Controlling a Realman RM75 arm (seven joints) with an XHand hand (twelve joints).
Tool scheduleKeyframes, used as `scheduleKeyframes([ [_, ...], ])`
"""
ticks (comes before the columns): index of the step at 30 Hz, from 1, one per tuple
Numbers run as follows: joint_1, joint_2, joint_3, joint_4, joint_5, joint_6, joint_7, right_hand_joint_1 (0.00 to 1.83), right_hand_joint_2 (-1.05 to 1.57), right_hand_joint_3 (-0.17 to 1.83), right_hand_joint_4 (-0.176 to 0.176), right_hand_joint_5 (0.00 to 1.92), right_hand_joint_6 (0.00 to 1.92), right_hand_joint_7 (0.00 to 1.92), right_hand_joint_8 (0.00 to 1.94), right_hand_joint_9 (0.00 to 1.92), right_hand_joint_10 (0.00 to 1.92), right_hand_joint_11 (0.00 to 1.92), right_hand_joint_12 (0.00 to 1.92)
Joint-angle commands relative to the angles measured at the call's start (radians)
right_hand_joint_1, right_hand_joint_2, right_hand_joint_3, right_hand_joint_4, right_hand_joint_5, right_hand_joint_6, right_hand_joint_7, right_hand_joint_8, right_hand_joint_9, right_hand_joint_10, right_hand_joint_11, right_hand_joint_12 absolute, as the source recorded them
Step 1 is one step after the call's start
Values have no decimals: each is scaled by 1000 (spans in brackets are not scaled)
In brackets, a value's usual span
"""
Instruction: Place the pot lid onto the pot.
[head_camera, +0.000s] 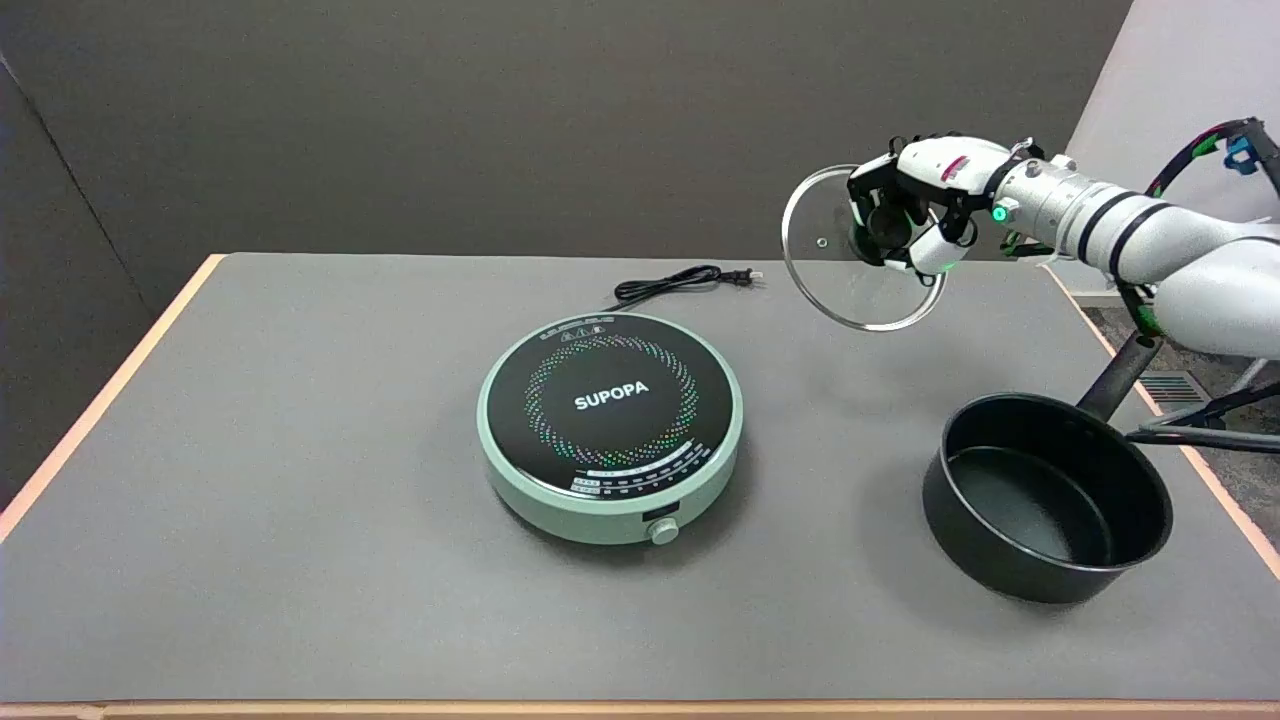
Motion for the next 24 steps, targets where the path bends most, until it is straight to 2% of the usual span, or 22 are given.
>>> scheduleKeyframes([
  [1,-59,94,203,-138,177,-286,24,1387,651,990,176,615,1628,968,1397,869,1641,745,1247],
  [9,-51,100,356,-224,240,-574,-73,1387,649,997,176,616,1627,967,1403,868,1652,742,1261],
  [14,-55,96,483,-220,484,-742,-269,1387,646,1015,176,608,1635,962,1424,861,1679,728,1306],
  [17,-58,98,551,-223,552,-785,-347,1387,645,1016,176,607,1629,962,1423,862,1681,728,1305],
  [21,-57,93,608,-232,559,-838,-411,1386,653,1004,176,601,1627,957,1423,856,1681,724,1316],
  [24,-56,60,693,-220,549,-985,-421,1385,655,999,176,602,1622,956,1422,856,1680,724,1307],
])
